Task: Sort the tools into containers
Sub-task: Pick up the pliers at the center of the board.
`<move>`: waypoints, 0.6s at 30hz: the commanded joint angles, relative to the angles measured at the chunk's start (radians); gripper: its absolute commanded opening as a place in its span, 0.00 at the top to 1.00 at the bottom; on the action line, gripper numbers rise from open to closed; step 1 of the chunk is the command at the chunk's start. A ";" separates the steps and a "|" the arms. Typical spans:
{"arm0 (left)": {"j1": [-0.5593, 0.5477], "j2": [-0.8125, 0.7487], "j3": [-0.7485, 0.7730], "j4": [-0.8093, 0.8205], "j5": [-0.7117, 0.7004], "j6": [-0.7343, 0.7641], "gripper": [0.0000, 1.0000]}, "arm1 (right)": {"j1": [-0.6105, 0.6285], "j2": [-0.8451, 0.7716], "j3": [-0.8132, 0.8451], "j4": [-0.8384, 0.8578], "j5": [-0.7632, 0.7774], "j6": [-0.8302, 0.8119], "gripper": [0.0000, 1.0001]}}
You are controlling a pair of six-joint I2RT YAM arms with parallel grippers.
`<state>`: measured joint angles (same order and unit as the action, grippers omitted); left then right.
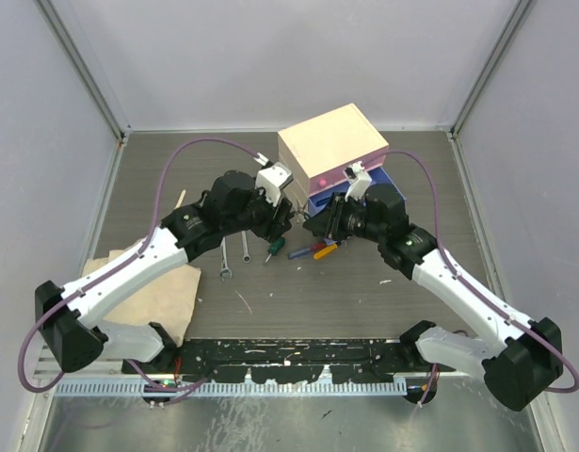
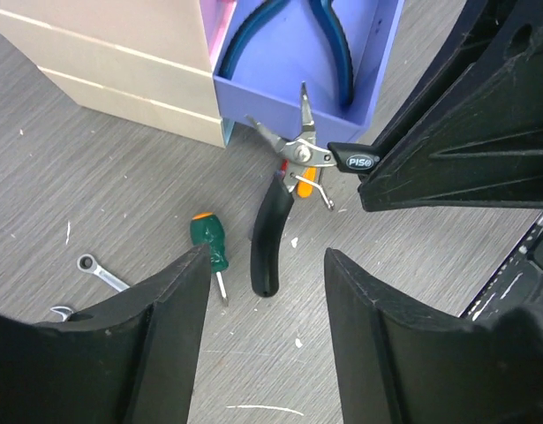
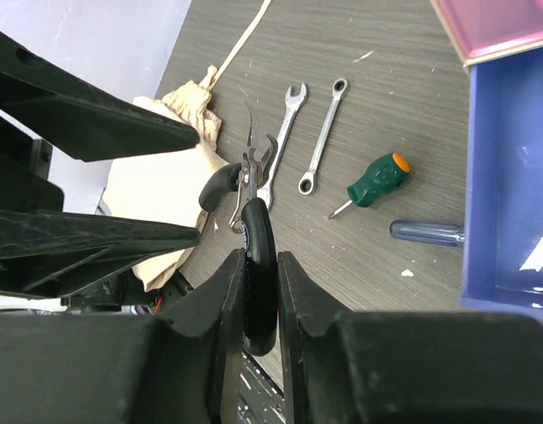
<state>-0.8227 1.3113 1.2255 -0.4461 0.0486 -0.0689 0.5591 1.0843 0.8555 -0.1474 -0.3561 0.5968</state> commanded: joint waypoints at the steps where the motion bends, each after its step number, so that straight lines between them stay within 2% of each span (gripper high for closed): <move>1: 0.005 -0.087 0.008 0.088 -0.033 -0.016 0.42 | 0.004 -0.084 0.006 0.044 0.078 -0.027 0.99; 7: 0.081 -0.101 0.033 0.087 -0.068 -0.067 0.36 | 0.004 -0.164 -0.022 0.010 0.157 -0.027 0.99; 13: 0.194 -0.086 0.056 0.067 -0.096 -0.163 0.34 | 0.003 -0.311 -0.087 -0.043 0.408 0.028 1.00; 18: 0.265 -0.054 0.085 0.013 -0.190 -0.190 0.31 | 0.000 -0.342 -0.089 -0.112 0.508 0.043 1.00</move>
<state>-0.5949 1.2388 1.2453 -0.4271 -0.0513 -0.2192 0.5591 0.7567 0.7528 -0.2394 0.0078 0.6094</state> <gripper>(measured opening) 0.689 0.236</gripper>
